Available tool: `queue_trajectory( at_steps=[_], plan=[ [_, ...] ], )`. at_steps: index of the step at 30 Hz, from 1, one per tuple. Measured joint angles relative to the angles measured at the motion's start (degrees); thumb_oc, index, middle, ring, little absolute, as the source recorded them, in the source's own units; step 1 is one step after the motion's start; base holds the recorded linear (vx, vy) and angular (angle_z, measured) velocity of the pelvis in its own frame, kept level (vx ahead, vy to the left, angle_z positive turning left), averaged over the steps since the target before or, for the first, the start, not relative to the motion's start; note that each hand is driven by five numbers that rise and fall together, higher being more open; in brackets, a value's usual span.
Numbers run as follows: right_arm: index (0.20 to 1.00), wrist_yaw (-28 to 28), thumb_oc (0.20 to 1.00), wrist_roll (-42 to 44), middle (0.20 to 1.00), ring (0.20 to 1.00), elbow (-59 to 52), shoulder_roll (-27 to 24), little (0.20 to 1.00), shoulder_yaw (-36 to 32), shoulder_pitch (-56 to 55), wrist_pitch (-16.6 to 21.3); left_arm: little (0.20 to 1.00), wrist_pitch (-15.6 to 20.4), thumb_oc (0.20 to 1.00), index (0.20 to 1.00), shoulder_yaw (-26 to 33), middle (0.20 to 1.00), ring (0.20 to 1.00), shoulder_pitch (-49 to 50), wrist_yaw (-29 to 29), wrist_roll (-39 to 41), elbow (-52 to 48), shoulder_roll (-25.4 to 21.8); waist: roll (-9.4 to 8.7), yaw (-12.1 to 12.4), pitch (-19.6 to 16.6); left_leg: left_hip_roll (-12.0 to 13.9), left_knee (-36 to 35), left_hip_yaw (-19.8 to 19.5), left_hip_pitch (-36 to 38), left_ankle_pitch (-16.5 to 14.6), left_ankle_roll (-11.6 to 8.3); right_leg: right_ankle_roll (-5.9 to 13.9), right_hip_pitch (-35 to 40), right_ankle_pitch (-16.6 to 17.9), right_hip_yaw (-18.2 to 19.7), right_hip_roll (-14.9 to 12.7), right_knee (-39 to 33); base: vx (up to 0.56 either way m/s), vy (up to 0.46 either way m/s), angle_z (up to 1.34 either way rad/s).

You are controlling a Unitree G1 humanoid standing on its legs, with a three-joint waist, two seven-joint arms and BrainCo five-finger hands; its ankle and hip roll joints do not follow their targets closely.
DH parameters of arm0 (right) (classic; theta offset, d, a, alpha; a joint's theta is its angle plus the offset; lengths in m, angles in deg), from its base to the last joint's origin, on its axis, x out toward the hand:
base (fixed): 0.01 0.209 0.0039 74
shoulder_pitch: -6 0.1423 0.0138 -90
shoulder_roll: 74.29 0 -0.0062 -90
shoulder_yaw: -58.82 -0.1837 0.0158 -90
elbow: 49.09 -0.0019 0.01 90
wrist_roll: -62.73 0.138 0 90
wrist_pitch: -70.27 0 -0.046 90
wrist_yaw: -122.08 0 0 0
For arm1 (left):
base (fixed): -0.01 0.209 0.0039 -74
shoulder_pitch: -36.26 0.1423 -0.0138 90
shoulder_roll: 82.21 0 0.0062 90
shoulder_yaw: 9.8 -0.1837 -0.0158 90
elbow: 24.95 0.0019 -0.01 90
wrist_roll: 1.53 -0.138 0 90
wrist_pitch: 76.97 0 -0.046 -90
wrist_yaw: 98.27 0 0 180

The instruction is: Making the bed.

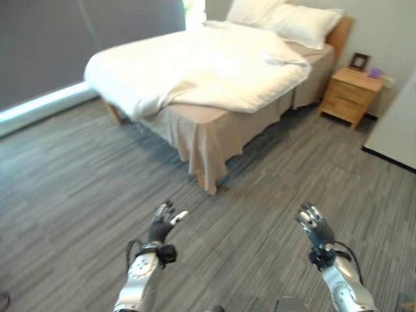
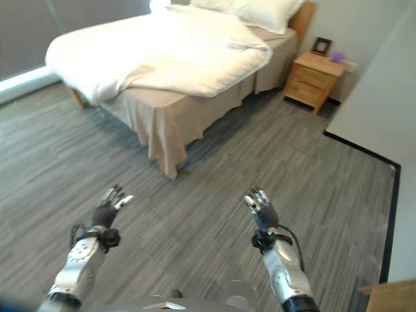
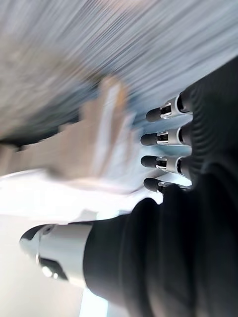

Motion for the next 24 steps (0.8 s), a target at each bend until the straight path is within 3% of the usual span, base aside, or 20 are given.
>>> queue_trajectory(
  at_steps=[1, 4, 7, 9, 13, 15, 16, 17, 18, 19, 20, 21, 22, 23, 24],
  plan=[
    [1.0, 0.32, 1.0, 0.0, 1.0, 1.0, 0.02, -0.18, 1.0, 0.02, 0.04, -0.05, 1.0, -0.01, 1.0, 1.0, 0.75, 1.0, 1.0, 0.96, -0.01, 0.0, -0.02, -0.03, -0.37, 0.61, -0.16, -0.7, -0.36, 0.6, 0.3, 0.37, -0.18, -0.7, 0.1, 1.11, -3.29, -0.71, -4.48, 0.09, -0.112, 0.8],
    [1.0, 0.56, 1.0, -0.02, 1.0, 1.0, 0.72, -0.34, 1.0, 0.02, -0.87, -0.12, 1.0, 0.07, 1.0, 1.0, 2.37, 1.0, 1.0, 4.26, 0.0, 0.63, -0.15, 1.86, -0.75, 1.18, -1.02, -2.33, -1.4, -0.87, 3.67, 0.05, 0.79, -2.35, 1.24, 6.57, -2.8, -0.58, -7.34, 0.12, -0.115, 0.48],
    [1.0, 0.61, 1.0, 0.0, 1.0, 1.0, 1.04, -0.33, 1.0, -0.08, -0.14, -0.11, 1.0, 0.13, 1.0, 1.0, 2.42, 1.0, 1.0, 5.15, 0.01, 2.71, -0.11, 4.62, 0.36, 2.41, -2.03, -0.66, -1.37, -0.91, 4.61, -0.8, -0.25, -2.55, 2.85, 9.03, -4.33, 0.93, -10.36, 0.11, -0.118, -0.04],
    [1.0, 0.74, 1.0, 0.05, 1.0, 1.0, 1.05, -0.43, 1.0, -1.07, -0.1, -0.05, 1.0, 0.09, 1.0, 1.0, 0.81, 1.0, 1.0, 4.95, 0.32, 4.7, -0.06, 5.88, 0.47, 2.35, -2.27, 1.31, -1.35, -1.11, 5.22, -0.79, -0.56, -4.06, 5.89, 10.99, -4.9, 3.48, -15.83, 0.09, -0.132, -0.1],
    [1.0, 0.53, 1.0, 0.03, 1.0, 1.0, 1.56, -1.59, 1.0, -2.07, -0.89, 0.05, 1.0, -0.02, 1.0, 1.0, -0.29, 1.0, 1.0, 3.19, 0.52, 4.92, -0.11, 5.95, 0.09, 0.13, -2.99, 4.83, -0.83, -0.59, 6.81, -1.07, -1.02, -6.06, 9.98, 12.17, -5.35, 7.51, -22.24, 0.12, -0.189, -0.3],
    [1.0, 0.59, 1.0, -0.02, 1.0, 1.0, 3.02, -2.26, 1.0, -2.19, -1.44, 0.09, 1.0, 0.22, 1.0, 1.0, 0.41, 1.0, 1.0, 0.35, 0.41, 4.99, 0.1, 5.71, -1.37, -0.36, -2.25, 6.1, 8.04, -0.94, 3.42, -3.25, -6.09, -8.19, 9.96, 10.57, -5.58, 7.96, -21.41, 0.04, -0.202, -0.15],
    [1.0, 0.55, 1.0, -0.01, 1.0, 1.0, 3.02, -1.99, 1.0, -2.64, -1.84, 0.09, 1.0, 0.26, 1.0, 1.0, 0.48, 1.0, 1.0, -1.05, 0.27, 5.01, 0.57, 5.57, -3.01, -0.14, -1.46, 5.33, 14.62, -1.23, 0.1, -3.0, -6.28, -8.72, 10.13, 10.47, -5.5, 7.01, -21.18, 0.1, -0.2, -0.11],
    [1.0, 0.58, 1.0, 0.0, 1.0, 1.0, 2.96, -2.37, 1.0, -2.67, -2.02, 0.15, 1.0, 0.55, 1.0, 1.0, 0.77, 1.0, 1.0, -1.56, 0.17, 5.03, 0.79, 5.92, -3.46, 0.16, -1.17, 5.96, 21.05, -1.46, -3.48, -1.61, -8.17, -9.08, 9.92, 9.97, -6.52, 7.23, -19.0, 0.15, -0.194, -0.14],
    [1.0, 0.64, 1.0, 0.06, 1.0, 1.0, 2.81, -2.29, 1.0, -3.87, -2.22, 0.26, 1.0, 0.73, 1.0, 1.0, 0.98, 1.0, 1.0, -2.34, 0.01, 5.28, 0.87, 6.05, -3.36, 0.4, -0.28, 7.22, 33.35, -2.7, -9.91, -0.81, -9.5, -11.22, 6.51, 4.95, -9.25, 7.26, -8.44, 0.29, -0.105, -0.08],
    [1.0, 0.54, 1.0, 0.09, 1.0, 1.0, 2.38, -2.0, 1.0, -4.85, -3.11, 0.67, 1.0, 0.95, 1.0, 1.0, 0.99, 1.0, 1.0, -3.16, 0.0, 6.5, 0.48, 5.65, -4.64, 0.47, 0.62, 7.1, 43.68, -2.81, -15.35, 3.42, -11.99, -13.8, 6.02, 0.1, -9.22, 6.74, -6.05, 0.26, -0.048, -0.06],
    [1.0, 0.2, 1.0, 0.19, 1.0, 1.0, 3.45, -1.88, 1.0, -4.83, -4.02, 0.84, 1.0, 1.05, 1.0, 1.0, 0.7, 1.0, 1.0, -2.67, -0.44, 7.18, 0.82, 5.78, -5.17, 0.35, 1.42, 7.79, 45.16, -2.84, -18.77, 2.64, -10.49, -11.97, 7.2, -0.62, -8.55, 6.94, -7.94, 0.34, 0.012, 0.04],
    [1.0, 0.11, 1.0, 0.19, 1.0, 1.0, 4.24, -1.93, 1.0, -4.66, -4.78, 0.8, 1.0, 1.02, 1.0, 1.0, 0.45, 1.0, 1.0, -2.58, -0.54, 7.19, 0.82, 5.77, -5.79, -0.35, 1.02, 7.68, 40.4, -0.97, -20.3, 2.51, -9.55, -8.6, 9.11, -0.57, -8.31, 7.49, -13.11, 0.42, 0.071, 0.0],
    [1.0, 0.11, 1.0, 0.19, 1.0, 1.0, 4.24, -1.93, 1.0, -4.66, -4.78, 0.8, 1.0, 1.02, 1.0, 1.0, 0.45, 1.0, 1.0, -2.58, -0.54, 7.19, 0.82, 5.77, -5.79, -0.35, 1.02, 7.68, 40.4, -0.97, -20.3, 2.51, -9.55, -8.6, 9.11, -0.57, -8.31, 7.49, -13.11, 0.42, 0.069, -0.38],
    [1.0, -0.06, 1.0, 0.18, 1.0, 1.0, 3.73, -3.76, 1.0, -4.76, -4.42, 0.84, 1.0, 1.78, 1.0, 1.0, 1.08, 1.0, 1.0, -3.0, -0.56, 7.27, 0.18, 6.97, -2.83, 0.52, 2.37, 10.53, 21.72, 1.54, -20.63, 3.67, -8.31, -9.67, 10.16, -2.14, -8.52, 7.57, -8.89, 0.58, 0.152, -0.4],
    [1.0, -0.47, 1.0, 0.16, 1.0, 1.0, 4.43, -4.36, 1.0, -5.81, -4.24, 0.87, 1.0, 1.53, 1.0, 1.0, 0.24, 1.0, 1.0, -3.85, -0.44, 8.9, 2.31, 7.98, 0.37, -0.91, 2.6, 13.33, 3.05, 1.9, -18.62, 5.02, -7.01, -11.57, 12.46, -2.61, -9.71, 10.71, -10.91, 0.63, 0.159, -0.63]
  ],
)
